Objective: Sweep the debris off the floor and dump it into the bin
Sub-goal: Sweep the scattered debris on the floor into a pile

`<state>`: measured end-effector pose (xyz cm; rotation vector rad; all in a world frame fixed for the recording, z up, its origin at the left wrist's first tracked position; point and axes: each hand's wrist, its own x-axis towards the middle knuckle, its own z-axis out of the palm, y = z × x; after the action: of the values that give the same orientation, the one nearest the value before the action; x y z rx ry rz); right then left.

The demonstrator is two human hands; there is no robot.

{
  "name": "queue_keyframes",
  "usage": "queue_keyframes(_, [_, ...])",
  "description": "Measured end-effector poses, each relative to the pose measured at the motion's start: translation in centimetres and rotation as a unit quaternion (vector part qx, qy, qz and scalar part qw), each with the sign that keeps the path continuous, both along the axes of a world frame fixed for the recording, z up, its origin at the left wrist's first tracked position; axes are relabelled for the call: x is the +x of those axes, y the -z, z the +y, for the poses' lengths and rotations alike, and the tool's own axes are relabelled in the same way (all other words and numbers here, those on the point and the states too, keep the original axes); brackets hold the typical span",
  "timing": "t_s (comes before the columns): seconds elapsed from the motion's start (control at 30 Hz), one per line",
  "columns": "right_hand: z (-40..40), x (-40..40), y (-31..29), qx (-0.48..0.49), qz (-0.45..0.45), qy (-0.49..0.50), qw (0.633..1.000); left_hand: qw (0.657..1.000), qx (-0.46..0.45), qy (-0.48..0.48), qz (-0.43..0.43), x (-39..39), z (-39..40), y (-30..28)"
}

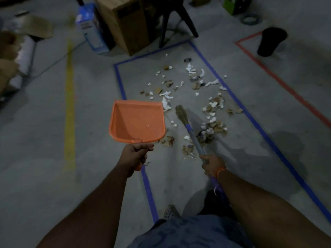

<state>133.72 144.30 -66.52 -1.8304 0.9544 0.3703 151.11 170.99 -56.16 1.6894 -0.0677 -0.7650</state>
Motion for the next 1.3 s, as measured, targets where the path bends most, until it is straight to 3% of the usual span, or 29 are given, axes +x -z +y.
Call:
queue_keyframes(0.17, [4.7, 5.1, -2.5, 0.003, 0.010, -0.021, 1.000, 0.998, -0.006, -0.058, -0.004, 1.6, 6.6, -0.7])
queue_keyframes(0.47, [8.3, 16.2, -1.8, -0.035, -0.003, -0.041, 0.999, 0.995, -0.023, -0.096, 0.029, 6.9, 11.3, 1.1])
queue_keyframes(0.9, [9.2, 38.5, 1.4, -0.008, 0.006, -0.075, 0.997, 0.998, 0.001, -0.064, 0.013, 30.1, 7.7, 0.4])
queue_keyframes(1.0, [9.8, 43.3, 0.6, -0.003, 0.056, -0.092, 0.994, 0.999, 0.002, -0.048, 0.018, 34.0, 7.5, 0.3])
queue_keyframes(1.3, [13.1, 51.9, 3.6, 0.021, 0.112, -0.001, 0.994, 0.999, 0.021, 0.024, 0.035, 47.1, 10.2, 3.4])
